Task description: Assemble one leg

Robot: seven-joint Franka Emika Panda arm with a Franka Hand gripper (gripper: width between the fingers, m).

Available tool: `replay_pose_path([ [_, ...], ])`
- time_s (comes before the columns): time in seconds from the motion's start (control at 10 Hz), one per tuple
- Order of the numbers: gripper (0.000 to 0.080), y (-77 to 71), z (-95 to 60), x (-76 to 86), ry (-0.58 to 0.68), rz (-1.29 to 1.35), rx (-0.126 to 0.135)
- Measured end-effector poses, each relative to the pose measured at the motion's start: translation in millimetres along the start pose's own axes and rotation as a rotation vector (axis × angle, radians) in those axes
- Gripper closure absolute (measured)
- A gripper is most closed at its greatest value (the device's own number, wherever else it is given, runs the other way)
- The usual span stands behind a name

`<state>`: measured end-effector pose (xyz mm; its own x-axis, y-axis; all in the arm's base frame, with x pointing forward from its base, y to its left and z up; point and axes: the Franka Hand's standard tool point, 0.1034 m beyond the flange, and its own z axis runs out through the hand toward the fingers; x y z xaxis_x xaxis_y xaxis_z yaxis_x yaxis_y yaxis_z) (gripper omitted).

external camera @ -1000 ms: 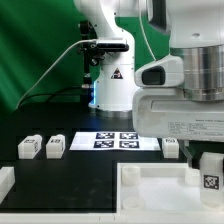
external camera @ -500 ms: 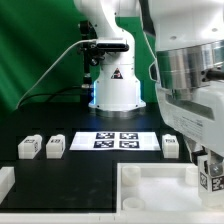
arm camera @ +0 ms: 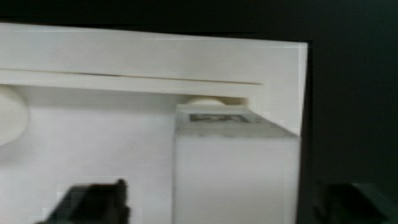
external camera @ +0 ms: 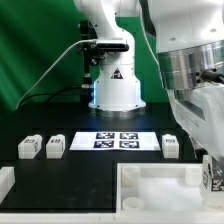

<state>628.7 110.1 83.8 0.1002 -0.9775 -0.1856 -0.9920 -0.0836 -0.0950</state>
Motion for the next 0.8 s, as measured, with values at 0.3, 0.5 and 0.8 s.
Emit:
replay_pose_path([
  [0.3,0.0160,-4.0,-0.7,-5.0,0.004,-0.494,-0.005],
  [0.5,0.0153,-3.0,0.3,-3.2,0.006,-0.668,-0.009],
  [0.8,0.0150,-12.5,3.1,-4.4,0.057,-1.289,-0.096],
])
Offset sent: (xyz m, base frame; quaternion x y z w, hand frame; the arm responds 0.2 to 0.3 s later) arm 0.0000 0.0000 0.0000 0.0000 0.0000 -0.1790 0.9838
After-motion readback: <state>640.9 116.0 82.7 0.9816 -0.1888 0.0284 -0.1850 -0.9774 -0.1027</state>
